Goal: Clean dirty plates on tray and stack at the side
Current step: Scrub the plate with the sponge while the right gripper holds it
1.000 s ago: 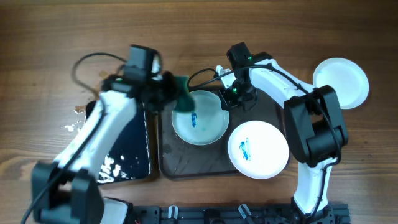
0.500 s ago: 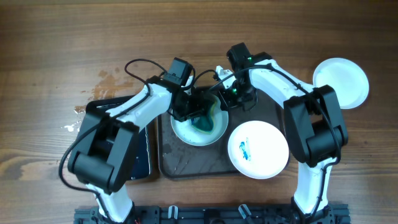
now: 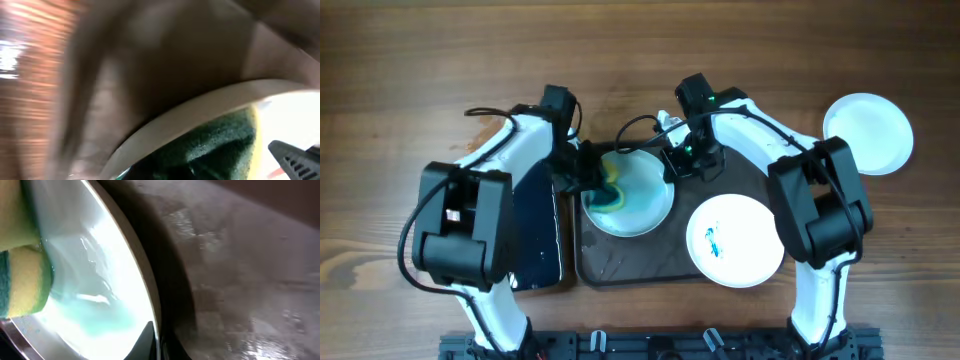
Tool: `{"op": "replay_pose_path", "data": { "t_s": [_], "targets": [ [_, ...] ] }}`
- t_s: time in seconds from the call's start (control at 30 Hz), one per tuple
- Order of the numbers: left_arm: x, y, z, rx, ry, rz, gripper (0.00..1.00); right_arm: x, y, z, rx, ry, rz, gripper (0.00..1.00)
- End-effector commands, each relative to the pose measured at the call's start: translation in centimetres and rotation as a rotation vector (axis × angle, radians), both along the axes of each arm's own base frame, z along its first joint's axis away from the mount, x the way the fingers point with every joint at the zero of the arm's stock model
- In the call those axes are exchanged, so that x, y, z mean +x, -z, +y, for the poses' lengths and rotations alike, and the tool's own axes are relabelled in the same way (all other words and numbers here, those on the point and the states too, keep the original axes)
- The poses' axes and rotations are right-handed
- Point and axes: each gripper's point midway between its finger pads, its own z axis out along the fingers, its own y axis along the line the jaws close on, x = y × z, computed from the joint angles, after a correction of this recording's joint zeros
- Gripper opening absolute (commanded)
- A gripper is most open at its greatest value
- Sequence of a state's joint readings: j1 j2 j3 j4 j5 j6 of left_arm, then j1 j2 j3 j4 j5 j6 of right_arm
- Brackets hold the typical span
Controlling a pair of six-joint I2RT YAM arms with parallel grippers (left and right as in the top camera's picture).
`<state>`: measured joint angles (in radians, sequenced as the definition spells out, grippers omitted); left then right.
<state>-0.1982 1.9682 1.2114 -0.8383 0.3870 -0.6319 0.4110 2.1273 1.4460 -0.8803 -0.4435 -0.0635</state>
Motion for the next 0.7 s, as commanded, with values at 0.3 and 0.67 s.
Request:
{"op": "replay_pose_path", "data": {
  "t_s": [0.3,0.67],
  "targets": [
    [-3.9,2.4,-7.2,-0.183,0.370,-0.035,0.04,-0.8,1.9,-2.0,-0.080,0.021,0.052,0.04],
    [-3.1,2.1,-10.2,-0.216,0.319,-0.073,0.04,-0.9,1.9,-2.1,-0.082,0.024,0.054,0.05]
  ]
}}
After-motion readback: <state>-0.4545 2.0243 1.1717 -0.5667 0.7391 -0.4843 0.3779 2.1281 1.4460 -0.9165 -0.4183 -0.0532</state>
